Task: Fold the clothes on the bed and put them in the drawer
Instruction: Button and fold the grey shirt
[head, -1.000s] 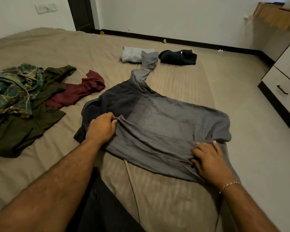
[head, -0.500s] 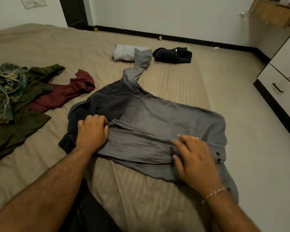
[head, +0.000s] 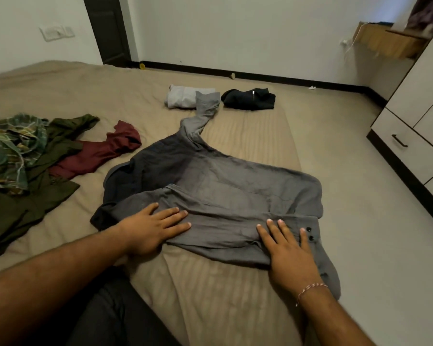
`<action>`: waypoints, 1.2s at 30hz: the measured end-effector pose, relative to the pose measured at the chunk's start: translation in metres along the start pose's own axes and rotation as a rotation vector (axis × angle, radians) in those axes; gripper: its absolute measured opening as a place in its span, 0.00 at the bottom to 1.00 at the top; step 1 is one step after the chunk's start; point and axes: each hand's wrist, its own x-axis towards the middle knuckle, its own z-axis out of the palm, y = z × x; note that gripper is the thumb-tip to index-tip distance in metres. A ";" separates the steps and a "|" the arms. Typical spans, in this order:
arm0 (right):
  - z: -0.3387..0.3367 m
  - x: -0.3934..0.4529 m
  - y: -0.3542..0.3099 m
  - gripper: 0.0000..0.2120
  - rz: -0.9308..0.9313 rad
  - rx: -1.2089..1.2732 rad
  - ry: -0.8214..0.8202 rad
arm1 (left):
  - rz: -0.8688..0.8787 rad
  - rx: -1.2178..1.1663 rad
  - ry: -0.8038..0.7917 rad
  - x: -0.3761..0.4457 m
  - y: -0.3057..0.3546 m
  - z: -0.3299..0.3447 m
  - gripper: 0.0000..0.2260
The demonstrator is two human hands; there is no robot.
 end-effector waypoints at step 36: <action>-0.010 0.012 0.083 0.28 0.696 1.375 0.228 | -0.196 -0.447 0.200 -0.005 -0.001 -0.021 0.38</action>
